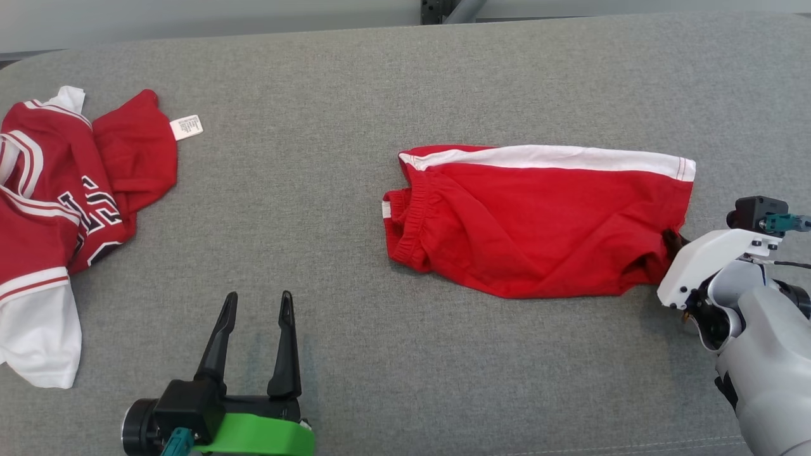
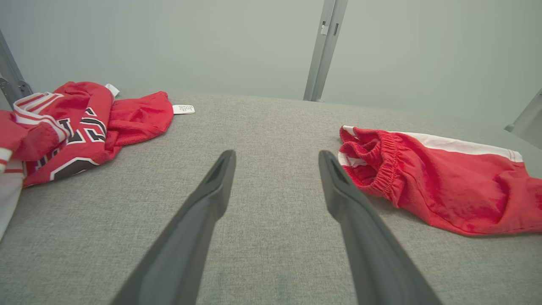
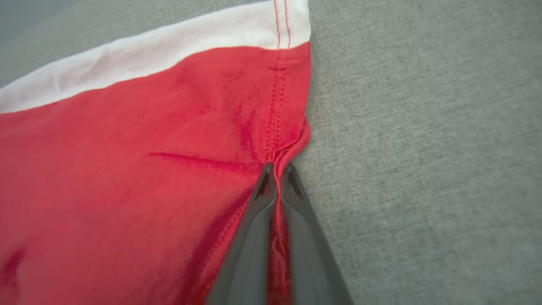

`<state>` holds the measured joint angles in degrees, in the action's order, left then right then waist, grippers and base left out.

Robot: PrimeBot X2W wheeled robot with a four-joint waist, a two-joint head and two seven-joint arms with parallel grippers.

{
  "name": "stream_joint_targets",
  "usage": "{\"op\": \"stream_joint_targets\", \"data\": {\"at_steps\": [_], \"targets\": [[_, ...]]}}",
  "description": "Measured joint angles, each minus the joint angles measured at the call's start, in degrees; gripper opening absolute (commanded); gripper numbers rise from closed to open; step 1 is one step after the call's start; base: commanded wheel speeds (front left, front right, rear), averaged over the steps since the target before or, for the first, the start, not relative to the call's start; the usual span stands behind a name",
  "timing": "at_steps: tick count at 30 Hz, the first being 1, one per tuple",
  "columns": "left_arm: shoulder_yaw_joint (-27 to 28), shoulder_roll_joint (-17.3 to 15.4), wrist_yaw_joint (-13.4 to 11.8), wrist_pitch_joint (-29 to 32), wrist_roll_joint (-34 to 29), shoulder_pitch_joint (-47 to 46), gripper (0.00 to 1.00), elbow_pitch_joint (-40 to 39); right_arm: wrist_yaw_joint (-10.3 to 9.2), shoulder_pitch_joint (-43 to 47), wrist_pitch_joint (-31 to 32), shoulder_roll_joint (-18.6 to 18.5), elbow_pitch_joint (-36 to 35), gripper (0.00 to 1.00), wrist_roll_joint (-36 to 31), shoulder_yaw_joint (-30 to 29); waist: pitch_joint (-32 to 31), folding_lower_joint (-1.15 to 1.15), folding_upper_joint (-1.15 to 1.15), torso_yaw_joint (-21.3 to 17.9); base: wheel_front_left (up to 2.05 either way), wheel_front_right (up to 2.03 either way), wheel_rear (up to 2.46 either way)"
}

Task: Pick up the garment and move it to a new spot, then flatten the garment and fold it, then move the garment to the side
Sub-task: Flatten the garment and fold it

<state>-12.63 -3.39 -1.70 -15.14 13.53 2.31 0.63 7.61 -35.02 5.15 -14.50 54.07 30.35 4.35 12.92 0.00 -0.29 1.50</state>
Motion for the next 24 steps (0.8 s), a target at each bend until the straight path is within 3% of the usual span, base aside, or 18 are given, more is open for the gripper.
{"op": "stream_joint_targets", "data": {"at_steps": [2,3,4,12,13,14,15,16,21,24], "targets": [[0.2,0.0,0.0,0.0,0.0,0.0,1.00,0.0,0.00,-0.3,-0.3,0.0,0.5,0.58,-0.2,-0.2,0.1,0.00,0.00,0.2,0.00,0.00,0.00],[0.3,0.1,0.0,0.0,0.0,0.0,1.00,0.0,0.00,-0.4,-0.7,0.0,0.7,0.84,-0.2,-0.3,0.1,0.00,0.00,0.3,0.00,0.00,0.00],[0.3,0.1,0.0,0.0,0.0,0.0,1.00,0.0,0.00,-0.4,-0.7,0.0,0.7,1.00,-0.2,-0.3,0.1,0.00,0.00,0.3,0.00,0.00,0.00],[0.9,0.3,0.0,0.0,0.0,0.0,1.00,-0.1,-0.03,-1.2,-2.9,0.3,2.1,1.00,-0.2,-1.5,0.5,0.00,0.00,0.3,0.00,0.00,0.00],[0.9,0.3,0.2,0.0,0.0,0.0,1.00,-0.1,-0.03,-1.4,-3.2,0.4,2.4,0.83,-0.2,-1.5,0.6,0.00,0.00,0.3,0.00,0.00,0.00],[0.9,0.3,0.2,0.0,0.0,-0.1,1.00,-0.1,-0.04,-1.6,-3.2,0.6,2.6,0.40,-0.2,-1.7,0.6,0.00,0.00,0.3,0.00,0.00,0.00],[0.9,0.3,0.2,0.0,0.0,-0.1,1.00,-0.1,-0.07,-1.9,-3.2,0.9,2.8,0.07,0.4,-2.1,0.7,0.00,0.00,0.2,0.00,0.00,0.00],[0.9,0.4,0.2,0.0,0.0,-0.1,1.00,-0.1,-0.11,-2.1,-3.2,1.2,2.9,0.00,1.0,-2.3,0.8,0.00,0.00,0.2,0.00,0.00,0.00],[0.8,0.4,0.2,0.0,0.0,-0.4,1.00,0.3,-0.10,-2.5,-2.5,1.8,2.8,0.00,4.2,-2.8,0.7,0.00,0.00,0.1,0.00,0.00,0.00],[1.0,0.4,0.2,0.0,0.0,-0.5,1.00,0.4,-0.07,-2.6,-1.4,0.3,1.7,0.00,6.0,-2.9,0.4,0.00,0.00,0.0,0.00,0.00,0.00]]}}
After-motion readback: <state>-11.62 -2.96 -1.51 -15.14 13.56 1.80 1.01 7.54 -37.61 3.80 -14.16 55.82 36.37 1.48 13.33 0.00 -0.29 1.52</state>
